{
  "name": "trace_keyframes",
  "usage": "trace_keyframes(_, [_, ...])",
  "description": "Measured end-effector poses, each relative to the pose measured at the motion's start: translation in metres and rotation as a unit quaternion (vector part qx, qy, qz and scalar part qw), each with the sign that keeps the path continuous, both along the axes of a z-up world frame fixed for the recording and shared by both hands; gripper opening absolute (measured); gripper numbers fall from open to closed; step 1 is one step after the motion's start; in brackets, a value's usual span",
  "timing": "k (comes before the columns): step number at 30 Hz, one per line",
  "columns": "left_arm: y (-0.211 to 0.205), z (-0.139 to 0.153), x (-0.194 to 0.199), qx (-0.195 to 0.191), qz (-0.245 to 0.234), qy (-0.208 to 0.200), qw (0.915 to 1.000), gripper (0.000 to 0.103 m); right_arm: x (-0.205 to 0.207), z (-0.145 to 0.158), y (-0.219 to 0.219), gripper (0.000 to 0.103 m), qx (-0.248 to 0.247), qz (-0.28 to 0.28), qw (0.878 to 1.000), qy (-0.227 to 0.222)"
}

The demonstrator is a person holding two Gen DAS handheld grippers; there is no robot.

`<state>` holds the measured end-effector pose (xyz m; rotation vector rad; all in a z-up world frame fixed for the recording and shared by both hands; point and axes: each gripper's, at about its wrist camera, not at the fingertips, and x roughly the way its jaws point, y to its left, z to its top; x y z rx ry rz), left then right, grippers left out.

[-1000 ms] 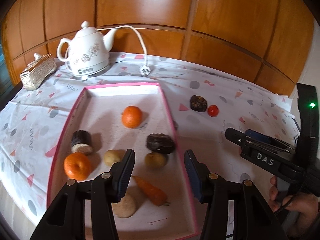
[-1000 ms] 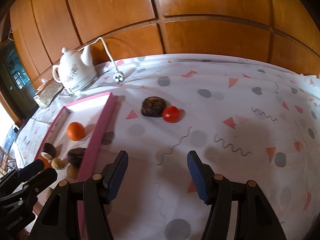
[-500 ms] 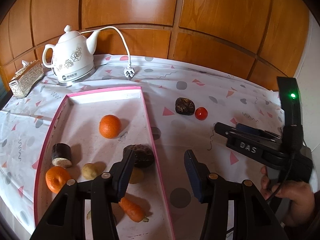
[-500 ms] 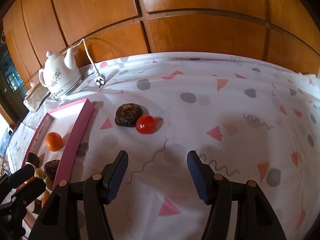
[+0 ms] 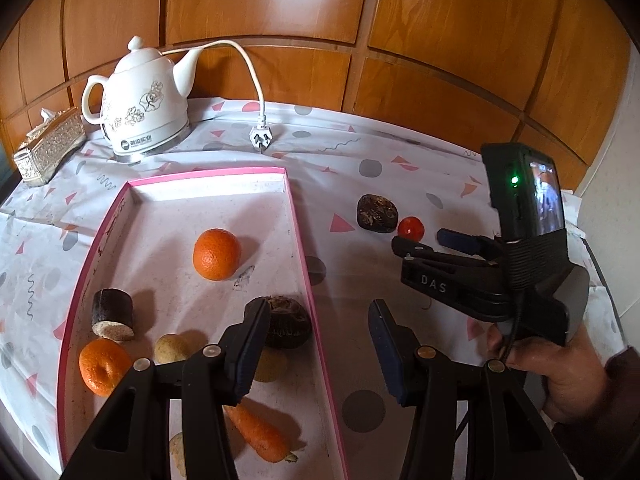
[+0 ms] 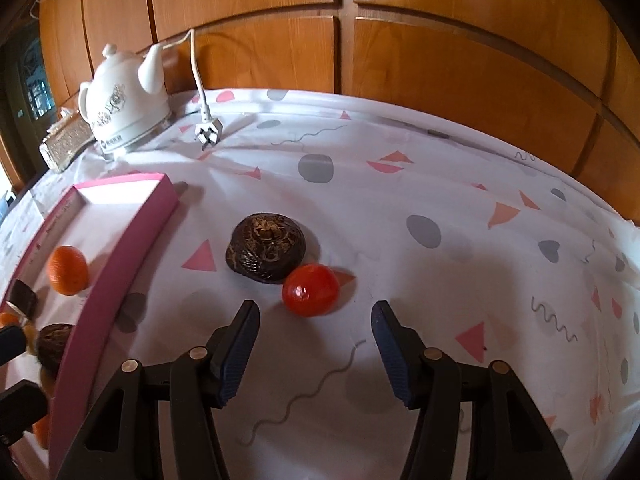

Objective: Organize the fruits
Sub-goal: 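Close the right tool on the red tomato, then grasp the last dark round tuber with the left tool while the right tool holds the tomato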

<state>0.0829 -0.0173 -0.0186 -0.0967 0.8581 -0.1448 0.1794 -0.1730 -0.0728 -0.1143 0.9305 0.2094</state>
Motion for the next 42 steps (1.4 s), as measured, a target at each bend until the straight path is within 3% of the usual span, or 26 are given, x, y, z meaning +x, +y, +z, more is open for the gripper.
trace_keyframes(11, [-0.008, -0.001, 0.014, 0.0, -0.002, 0.003, 1.0, 0.053, 0.008, -0.005, -0.004, 0.03, 0.014, -0.002, 1.0, 0.007])
trace_keyframes(42, [-0.06, -0.027, 0.099, 0.009, -0.022, 0.036, 0.9991, 0.053, -0.003, -0.002, -0.043, 0.03, 0.008, -0.075, 0.997, 0.006])
